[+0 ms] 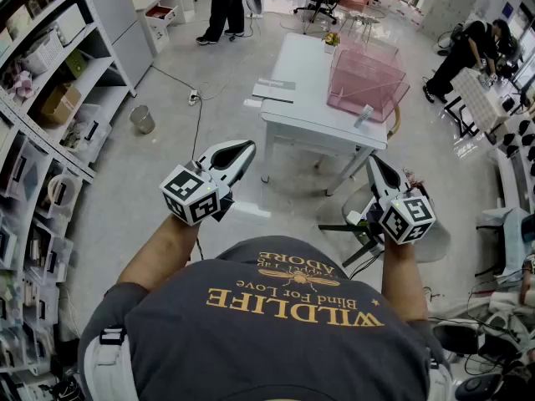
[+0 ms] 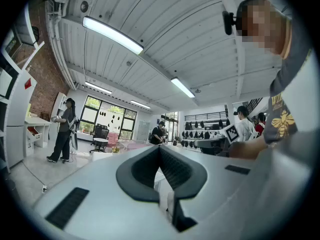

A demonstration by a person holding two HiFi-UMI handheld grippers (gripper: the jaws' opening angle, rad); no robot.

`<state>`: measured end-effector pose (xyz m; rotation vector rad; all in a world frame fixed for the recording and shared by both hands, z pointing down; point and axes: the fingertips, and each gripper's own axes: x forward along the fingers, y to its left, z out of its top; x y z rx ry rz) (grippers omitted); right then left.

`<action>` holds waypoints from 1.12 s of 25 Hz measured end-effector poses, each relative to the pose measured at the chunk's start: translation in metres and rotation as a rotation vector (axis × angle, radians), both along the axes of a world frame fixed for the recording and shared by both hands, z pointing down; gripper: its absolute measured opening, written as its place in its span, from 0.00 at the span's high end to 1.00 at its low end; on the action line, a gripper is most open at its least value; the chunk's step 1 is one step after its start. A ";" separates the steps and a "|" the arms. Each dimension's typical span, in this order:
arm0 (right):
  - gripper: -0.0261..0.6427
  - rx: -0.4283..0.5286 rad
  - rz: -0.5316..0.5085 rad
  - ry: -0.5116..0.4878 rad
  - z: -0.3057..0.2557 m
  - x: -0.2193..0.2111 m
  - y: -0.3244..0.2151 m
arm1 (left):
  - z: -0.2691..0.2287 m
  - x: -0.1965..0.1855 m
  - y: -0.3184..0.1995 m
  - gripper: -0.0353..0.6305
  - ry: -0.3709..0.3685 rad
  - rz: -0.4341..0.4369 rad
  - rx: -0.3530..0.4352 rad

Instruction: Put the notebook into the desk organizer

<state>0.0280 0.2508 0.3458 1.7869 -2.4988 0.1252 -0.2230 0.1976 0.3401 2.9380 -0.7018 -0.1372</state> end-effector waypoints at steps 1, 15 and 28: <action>0.96 0.000 0.000 -0.001 0.001 0.000 0.000 | 0.001 0.000 0.001 0.95 0.000 0.000 0.000; 0.96 -0.021 -0.015 -0.022 0.005 0.001 0.003 | 0.003 0.006 0.006 0.95 -0.008 0.005 -0.002; 0.96 -0.019 -0.031 -0.047 0.010 0.030 0.004 | 0.009 0.041 0.001 0.39 -0.031 0.006 -0.031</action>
